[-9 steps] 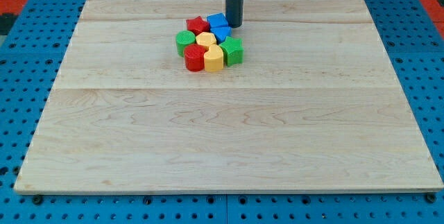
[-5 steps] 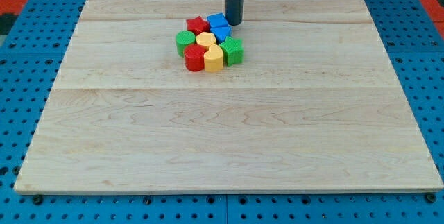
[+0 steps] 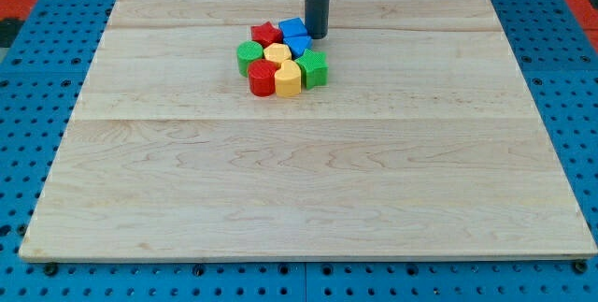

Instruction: Separate the blue cube and blue triangle

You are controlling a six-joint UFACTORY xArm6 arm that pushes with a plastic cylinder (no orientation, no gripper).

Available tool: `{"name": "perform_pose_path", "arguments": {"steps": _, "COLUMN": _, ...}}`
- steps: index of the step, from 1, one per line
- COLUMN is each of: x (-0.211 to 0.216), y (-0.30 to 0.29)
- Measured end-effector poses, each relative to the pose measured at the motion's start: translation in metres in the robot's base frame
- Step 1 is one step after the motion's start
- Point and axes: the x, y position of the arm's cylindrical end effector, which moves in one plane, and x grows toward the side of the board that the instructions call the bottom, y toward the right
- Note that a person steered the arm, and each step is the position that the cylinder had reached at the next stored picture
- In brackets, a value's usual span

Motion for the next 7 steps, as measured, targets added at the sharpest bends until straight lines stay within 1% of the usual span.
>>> {"name": "perform_pose_path", "arguments": {"steps": 1, "x": 0.014, "y": -0.003}}
{"name": "perform_pose_path", "arguments": {"steps": 2, "x": 0.047, "y": -0.027}}
{"name": "perform_pose_path", "arguments": {"steps": 3, "x": 0.058, "y": -0.055}}
{"name": "perform_pose_path", "arguments": {"steps": 4, "x": 0.058, "y": -0.095}}
{"name": "perform_pose_path", "arguments": {"steps": 5, "x": 0.059, "y": -0.110}}
{"name": "perform_pose_path", "arguments": {"steps": 7, "x": 0.052, "y": -0.110}}
